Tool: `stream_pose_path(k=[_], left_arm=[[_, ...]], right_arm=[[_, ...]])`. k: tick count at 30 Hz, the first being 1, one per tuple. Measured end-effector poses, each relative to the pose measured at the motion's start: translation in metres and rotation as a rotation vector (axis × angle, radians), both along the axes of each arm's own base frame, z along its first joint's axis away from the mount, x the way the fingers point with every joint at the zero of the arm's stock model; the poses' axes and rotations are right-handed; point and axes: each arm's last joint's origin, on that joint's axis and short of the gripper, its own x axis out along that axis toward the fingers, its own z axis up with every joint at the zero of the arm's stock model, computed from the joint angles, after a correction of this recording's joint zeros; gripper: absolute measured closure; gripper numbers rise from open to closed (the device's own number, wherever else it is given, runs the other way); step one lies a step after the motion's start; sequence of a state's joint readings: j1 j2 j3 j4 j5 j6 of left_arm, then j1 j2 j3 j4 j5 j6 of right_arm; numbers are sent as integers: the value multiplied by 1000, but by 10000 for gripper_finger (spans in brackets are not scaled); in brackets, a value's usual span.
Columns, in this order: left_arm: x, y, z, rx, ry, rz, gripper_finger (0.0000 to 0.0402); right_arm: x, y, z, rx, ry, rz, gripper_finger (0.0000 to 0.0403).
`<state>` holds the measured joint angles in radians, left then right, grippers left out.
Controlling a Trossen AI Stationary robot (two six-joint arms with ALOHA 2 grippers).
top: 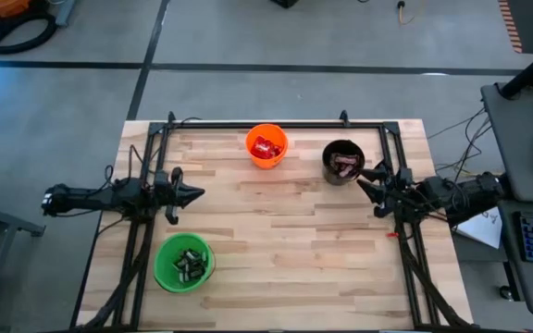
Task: Sort candy
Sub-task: Return to Home Position
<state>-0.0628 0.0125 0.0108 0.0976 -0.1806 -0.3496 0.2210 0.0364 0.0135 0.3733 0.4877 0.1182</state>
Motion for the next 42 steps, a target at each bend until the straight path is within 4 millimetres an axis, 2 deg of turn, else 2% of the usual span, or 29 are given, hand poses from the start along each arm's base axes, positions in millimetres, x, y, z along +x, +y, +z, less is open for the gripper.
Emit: stream_pose_path(k=[6, 18, 32, 42], left_arm=[[1, 0, -1, -18, 25, 12, 401], [2, 0, 1, -18, 27, 14, 401], [2, 0, 1, -18, 26, 14, 401], [2, 0, 0, -18, 34, 15, 401]], right_arm=[[0, 0, -1, 11, 5, 2, 219], [6, 1, -27, -86, 293, -6, 222], [3, -4, -25, -111, 282, -66, 218], [5, 0, -27, -265, 308, 85, 218]])
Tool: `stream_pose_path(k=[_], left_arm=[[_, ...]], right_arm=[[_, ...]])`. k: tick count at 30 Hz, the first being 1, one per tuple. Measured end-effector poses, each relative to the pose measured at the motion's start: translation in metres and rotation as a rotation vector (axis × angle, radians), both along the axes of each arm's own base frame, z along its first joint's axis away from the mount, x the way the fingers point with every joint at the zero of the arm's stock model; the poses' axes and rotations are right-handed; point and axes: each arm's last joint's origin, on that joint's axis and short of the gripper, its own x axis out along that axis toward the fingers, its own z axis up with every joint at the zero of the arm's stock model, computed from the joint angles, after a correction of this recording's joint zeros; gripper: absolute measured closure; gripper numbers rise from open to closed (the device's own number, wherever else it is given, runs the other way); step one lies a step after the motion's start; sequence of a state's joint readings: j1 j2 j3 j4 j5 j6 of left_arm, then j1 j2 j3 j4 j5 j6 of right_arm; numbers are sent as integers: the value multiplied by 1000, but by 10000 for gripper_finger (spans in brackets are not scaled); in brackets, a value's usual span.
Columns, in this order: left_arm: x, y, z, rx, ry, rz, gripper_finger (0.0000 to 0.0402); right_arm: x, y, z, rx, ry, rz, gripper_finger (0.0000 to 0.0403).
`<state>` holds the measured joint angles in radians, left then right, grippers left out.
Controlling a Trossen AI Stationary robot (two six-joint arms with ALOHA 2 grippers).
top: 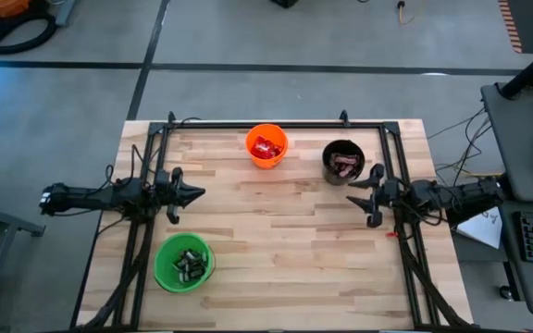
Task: Sort candy
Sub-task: Return to Home Position
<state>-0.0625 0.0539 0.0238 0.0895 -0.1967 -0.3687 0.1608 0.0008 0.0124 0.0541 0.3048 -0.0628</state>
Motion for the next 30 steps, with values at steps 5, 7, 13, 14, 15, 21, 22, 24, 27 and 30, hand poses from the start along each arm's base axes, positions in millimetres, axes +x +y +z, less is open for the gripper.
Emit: stream_pose_path(k=[5, 7, 13, 14, 15, 21, 22, 24, 27, 30], left_arm=[[0, 0, 0, 0, 0, 0, 401], [0, 0, 0, 0, 1, 0, 401], [0, 0, 0, 0, 4, 0, 401], [0, 0, 0, 0, 4, 0, 401], [0, 0, 0, 0, 4, 0, 402], [0, 0, -1, 1, 7, -1, 402], [0, 0, -1, 0, 7, 0, 402], [0, 0, -1, 0, 7, 0, 402], [1, 0, -1, 1, 8, -1, 402], [1, 0, -1, 1, 10, 0, 402]], right_arm=[[0, 2, -1, -85, 16, 63, 220], [0, 4, -2, -101, 22, 120, 219], [1, 4, -4, 38, 35, 297, 220], [1, 3, -4, 88, 36, 303, 220], [1, 2, -4, 138, 38, 303, 220], [1, 1, -3, 210, 33, 309, 216], [1, 2, -3, 210, 32, 312, 216], [1, 2, -3, 211, 32, 312, 216], [1, 2, -3, 212, 30, 312, 215], [1, 2, -3, 212, 28, 313, 216]])
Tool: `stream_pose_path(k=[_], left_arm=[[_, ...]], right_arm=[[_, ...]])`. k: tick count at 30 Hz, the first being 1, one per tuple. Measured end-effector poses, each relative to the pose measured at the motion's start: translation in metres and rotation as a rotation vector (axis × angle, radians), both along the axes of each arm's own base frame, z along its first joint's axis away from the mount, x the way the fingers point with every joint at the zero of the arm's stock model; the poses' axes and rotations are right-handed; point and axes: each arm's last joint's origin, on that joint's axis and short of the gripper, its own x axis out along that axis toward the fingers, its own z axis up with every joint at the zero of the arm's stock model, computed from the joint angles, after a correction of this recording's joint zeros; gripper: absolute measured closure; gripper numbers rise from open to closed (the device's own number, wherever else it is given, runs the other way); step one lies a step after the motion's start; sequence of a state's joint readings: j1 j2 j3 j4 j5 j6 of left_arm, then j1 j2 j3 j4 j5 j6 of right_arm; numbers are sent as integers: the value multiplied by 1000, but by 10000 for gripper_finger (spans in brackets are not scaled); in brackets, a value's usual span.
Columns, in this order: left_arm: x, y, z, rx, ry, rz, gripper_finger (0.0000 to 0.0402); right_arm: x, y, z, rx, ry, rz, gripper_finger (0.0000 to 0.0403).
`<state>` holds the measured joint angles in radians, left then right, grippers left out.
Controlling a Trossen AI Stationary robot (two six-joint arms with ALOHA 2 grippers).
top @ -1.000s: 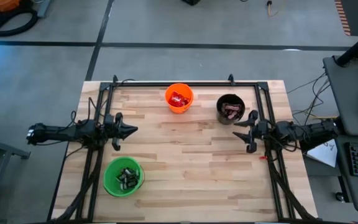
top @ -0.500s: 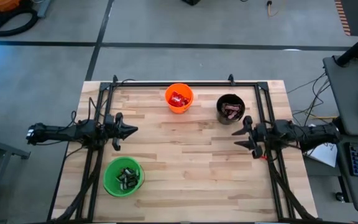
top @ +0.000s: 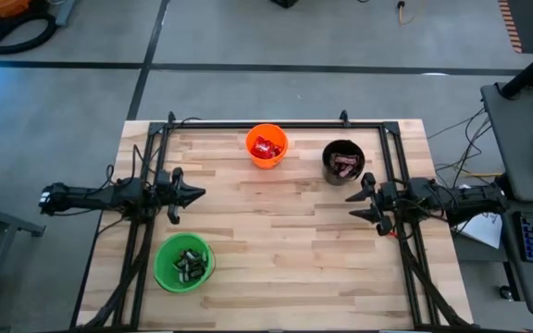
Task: Sort candy
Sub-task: Return to Home Position
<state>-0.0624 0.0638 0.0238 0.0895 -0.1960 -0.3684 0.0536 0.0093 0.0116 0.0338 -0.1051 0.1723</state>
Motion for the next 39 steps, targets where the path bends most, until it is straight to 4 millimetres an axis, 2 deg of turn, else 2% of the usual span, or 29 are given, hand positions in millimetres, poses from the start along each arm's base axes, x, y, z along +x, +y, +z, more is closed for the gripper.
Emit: stream_pose_path(k=[39], left_arm=[[0, 0, 0, 0, 4, 0, 402]], right_arm=[[0, 0, 0, 1, -4, -1, 220]])
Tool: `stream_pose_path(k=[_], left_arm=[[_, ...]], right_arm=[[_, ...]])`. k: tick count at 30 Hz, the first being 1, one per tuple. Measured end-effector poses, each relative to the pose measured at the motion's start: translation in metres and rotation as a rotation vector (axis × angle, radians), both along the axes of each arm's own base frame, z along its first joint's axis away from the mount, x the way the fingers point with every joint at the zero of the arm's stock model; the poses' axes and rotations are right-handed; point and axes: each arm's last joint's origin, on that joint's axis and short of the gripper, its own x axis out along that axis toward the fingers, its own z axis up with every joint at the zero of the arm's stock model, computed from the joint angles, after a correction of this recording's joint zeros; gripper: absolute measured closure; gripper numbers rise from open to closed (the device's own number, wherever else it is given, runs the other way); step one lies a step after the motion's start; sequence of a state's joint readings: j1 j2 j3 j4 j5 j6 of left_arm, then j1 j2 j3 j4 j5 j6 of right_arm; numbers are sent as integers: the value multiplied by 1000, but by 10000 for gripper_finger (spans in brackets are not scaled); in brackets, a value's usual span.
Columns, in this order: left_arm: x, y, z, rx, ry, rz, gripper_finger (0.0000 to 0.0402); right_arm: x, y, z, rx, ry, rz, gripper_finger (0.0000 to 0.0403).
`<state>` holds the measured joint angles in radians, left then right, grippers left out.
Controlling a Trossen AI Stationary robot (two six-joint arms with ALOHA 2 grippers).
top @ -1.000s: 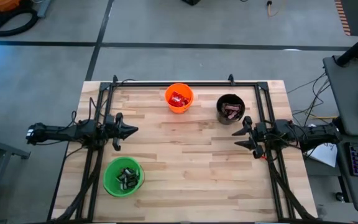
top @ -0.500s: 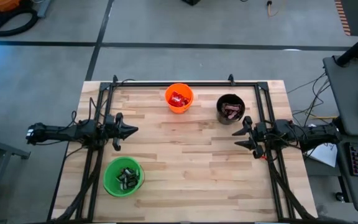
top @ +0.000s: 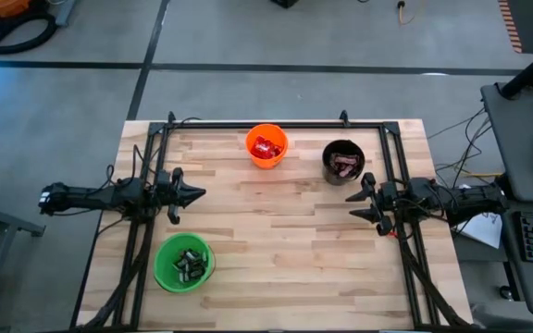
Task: Sort candy
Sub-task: Return to Home Position
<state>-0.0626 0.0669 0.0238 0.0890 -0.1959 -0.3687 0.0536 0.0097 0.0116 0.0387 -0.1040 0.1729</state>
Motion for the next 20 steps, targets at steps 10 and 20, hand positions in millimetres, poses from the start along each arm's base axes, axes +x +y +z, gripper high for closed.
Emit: stream_pose_path(k=[10, 20], left_arm=[[0, 0, 0, 0, 0, 0, 402], [0, 0, 0, 0, 0, 0, 402]], right_arm=[[0, 0, 0, 0, 0, -1, 220], [0, 0, 0, 0, 0, -1, 218]])
